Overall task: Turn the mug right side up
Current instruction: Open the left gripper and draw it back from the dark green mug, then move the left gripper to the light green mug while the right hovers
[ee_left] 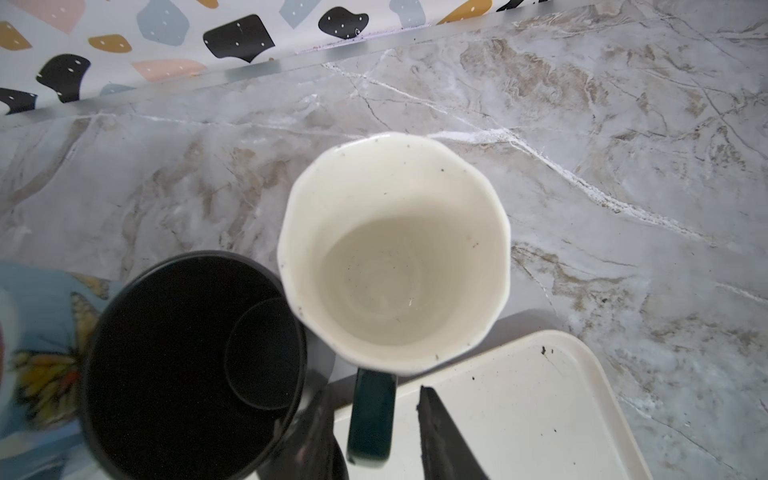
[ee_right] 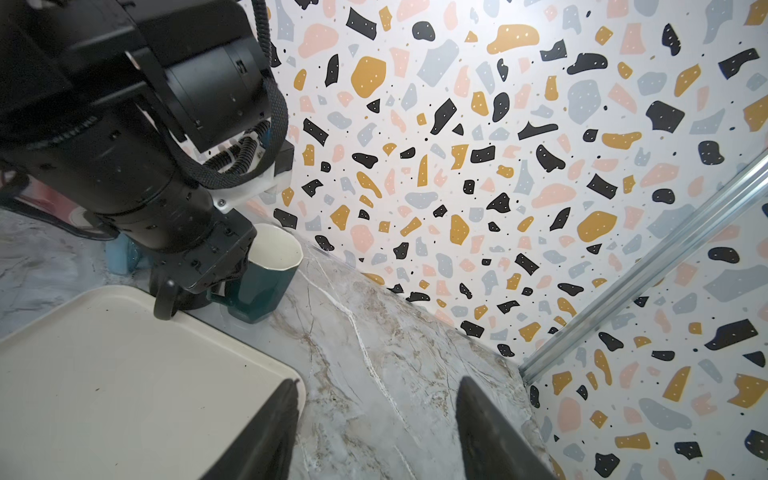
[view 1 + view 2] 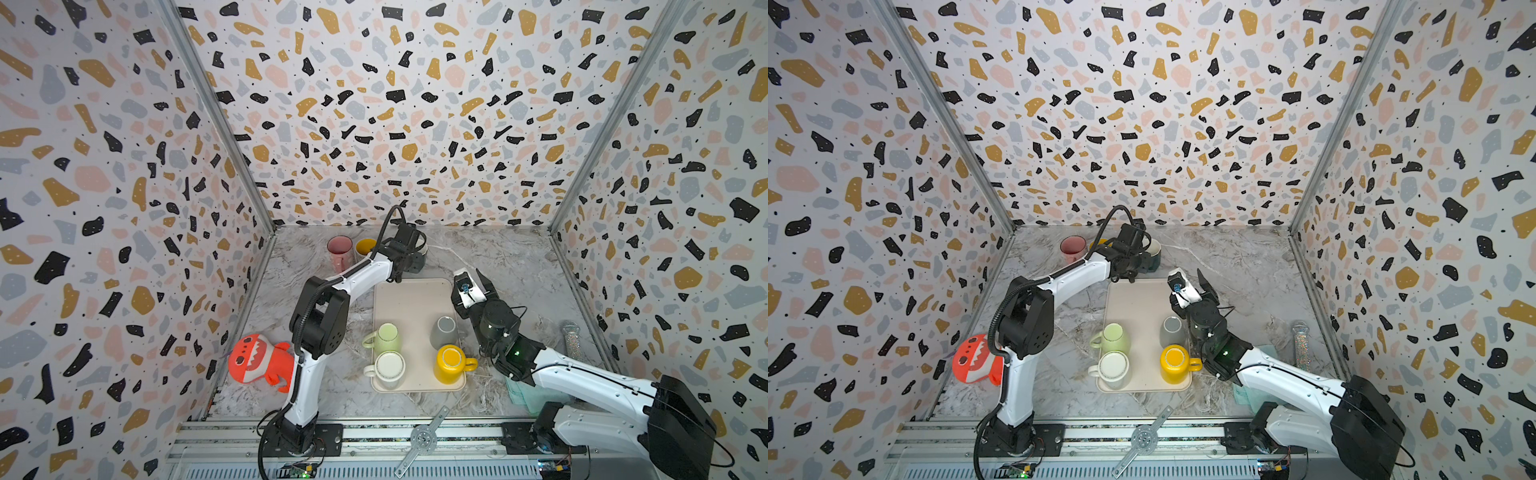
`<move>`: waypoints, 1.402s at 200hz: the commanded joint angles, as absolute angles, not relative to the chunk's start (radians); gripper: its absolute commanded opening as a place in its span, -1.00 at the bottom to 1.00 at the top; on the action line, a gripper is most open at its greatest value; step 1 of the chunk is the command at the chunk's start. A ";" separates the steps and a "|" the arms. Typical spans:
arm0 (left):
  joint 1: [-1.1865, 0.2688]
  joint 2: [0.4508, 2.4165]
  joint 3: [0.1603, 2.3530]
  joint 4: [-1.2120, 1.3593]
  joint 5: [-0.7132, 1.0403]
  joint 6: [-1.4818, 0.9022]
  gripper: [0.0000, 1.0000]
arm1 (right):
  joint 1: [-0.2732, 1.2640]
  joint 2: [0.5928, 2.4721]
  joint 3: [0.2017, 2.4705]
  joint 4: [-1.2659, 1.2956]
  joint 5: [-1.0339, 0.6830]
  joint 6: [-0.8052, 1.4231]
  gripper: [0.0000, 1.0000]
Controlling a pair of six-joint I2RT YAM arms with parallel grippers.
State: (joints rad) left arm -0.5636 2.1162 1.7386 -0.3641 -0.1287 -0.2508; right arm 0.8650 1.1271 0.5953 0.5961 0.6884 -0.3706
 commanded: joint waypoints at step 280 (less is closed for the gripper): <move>-0.230 0.964 0.685 -0.164 0.376 -1.492 -0.16 | 0.933 1.148 0.764 0.349 0.596 -0.102 0.33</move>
